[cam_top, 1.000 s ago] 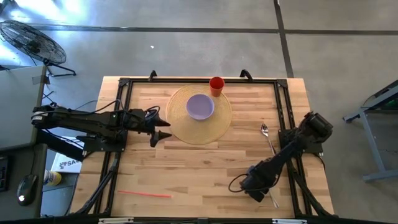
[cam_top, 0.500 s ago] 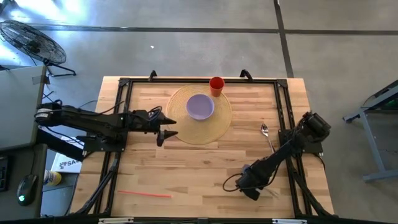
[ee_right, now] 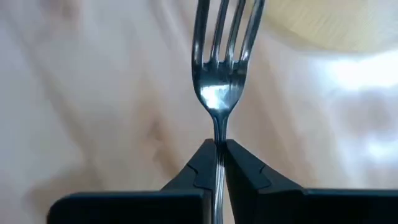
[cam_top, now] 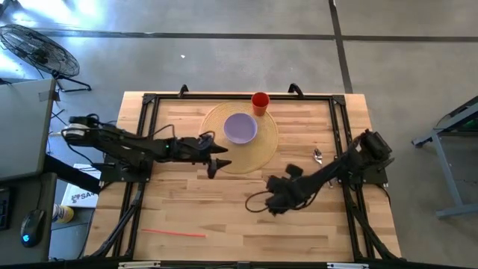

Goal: Pick & Place Utensil
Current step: Put the fork into the purple bowl

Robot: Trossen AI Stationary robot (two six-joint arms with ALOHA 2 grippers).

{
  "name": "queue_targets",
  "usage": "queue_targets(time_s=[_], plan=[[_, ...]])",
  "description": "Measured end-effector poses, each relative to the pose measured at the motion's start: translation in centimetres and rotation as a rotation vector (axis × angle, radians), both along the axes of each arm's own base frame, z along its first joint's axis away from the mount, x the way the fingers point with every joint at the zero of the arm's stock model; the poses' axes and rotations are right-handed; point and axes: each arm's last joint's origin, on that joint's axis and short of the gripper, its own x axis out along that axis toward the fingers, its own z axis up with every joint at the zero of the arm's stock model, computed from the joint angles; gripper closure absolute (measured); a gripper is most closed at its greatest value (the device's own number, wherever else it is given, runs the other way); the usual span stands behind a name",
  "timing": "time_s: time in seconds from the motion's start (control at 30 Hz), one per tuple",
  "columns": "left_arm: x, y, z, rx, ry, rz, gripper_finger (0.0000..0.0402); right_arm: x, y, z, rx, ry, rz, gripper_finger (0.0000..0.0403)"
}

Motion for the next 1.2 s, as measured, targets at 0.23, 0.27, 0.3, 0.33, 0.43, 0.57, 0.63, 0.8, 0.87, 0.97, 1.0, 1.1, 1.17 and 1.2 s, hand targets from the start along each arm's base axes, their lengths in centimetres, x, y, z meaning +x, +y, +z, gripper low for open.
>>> queue_targets(time_s=[0.23, 0.27, 0.3, 0.33, 0.43, 0.57, 0.63, 0.8, 0.87, 0.97, 1.0, 1.1, 1.17, 1.2], plan=[[3.3, 0.1, -1.0, -0.114, 0.003, 0.08, 0.0121, 1.5, -0.5, 0.4, -0.144, -0.143, 0.069, 0.0394], [3.8, 0.1, -1.0, -0.115, -0.014, 0.079, 0.0121, 1.7, -0.6, 0.4, -0.151, -0.156, 0.072, 0.0392], [4.3, 0.0, -1.0, -0.104, -0.035, 0.071, 0.0121, 1.9, -0.7, 0.5, -0.155, -0.168, 0.072, 0.0391], [4.8, -0.2, -0.9, -0.085, -0.056, 0.055, 0.0121, 2.0, -0.8, 0.5, -0.157, -0.176, 0.066, 0.039], [5.7, -1.0, -0.8, -0.029, -0.079, 0.013, 0.0121, 2.3, -1.4, 0.6, -0.182, -0.218, 0.013, 0.039], [6.2, -2.0, -0.5, 0.031, -0.097, 0.013, 0.0121, 2.5, -1.9, 0.7, -0.19, -0.273, -0.079, 0.0393], [6.3, -2.5, -0.2, 0.062, -0.129, 0.016, 0.0121, 2.6, -2.2, 0.7, -0.178, -0.291, -0.117, 0.0392], [6.2, -3.7, 0.1, 0.169, -0.139, -0.034, 0.0121, 3.0, -2.8, 0.8, -0.167, -0.326, -0.18, 0.0389], [6.1, -3.8, 0.1, 0.193, -0.133, -0.013, 0.0121, 3.2, -2.9, 0.8, -0.171, -0.345, -0.169, 0.0391], [6.2, -3.6, -0.2, 0.209, -0.122, 0.041, 0.0121, 3.9, -2.6, 1.1, -0.186, -0.393, -0.126, 0.0392], [6.3, -3.6, -0.4, 0.212, -0.116, 0.049, 0.0121, 4.1, -2.5, 1.2, -0.188, -0.411, -0.109, 0.0391], [6.7, -3.6, -0.8, 0.223, -0.129, 0.06, 0.0121, 4.5, -2.3, 1.5, -0.191, -0.448, -0.076, 0.039], [7.2, -3.7, -1.1, 0.232, -0.122, 0.06, 0.0121, 4.7, -2.2, 1.6, -0.189, -0.462, -0.067, 0.039], [7.5, -3.7, -1.3, 0.235, -0.11, 0.067, 0.0121, 4.8, -2.2, 1.6, -0.191, -0.466, -0.064, 0.039]])
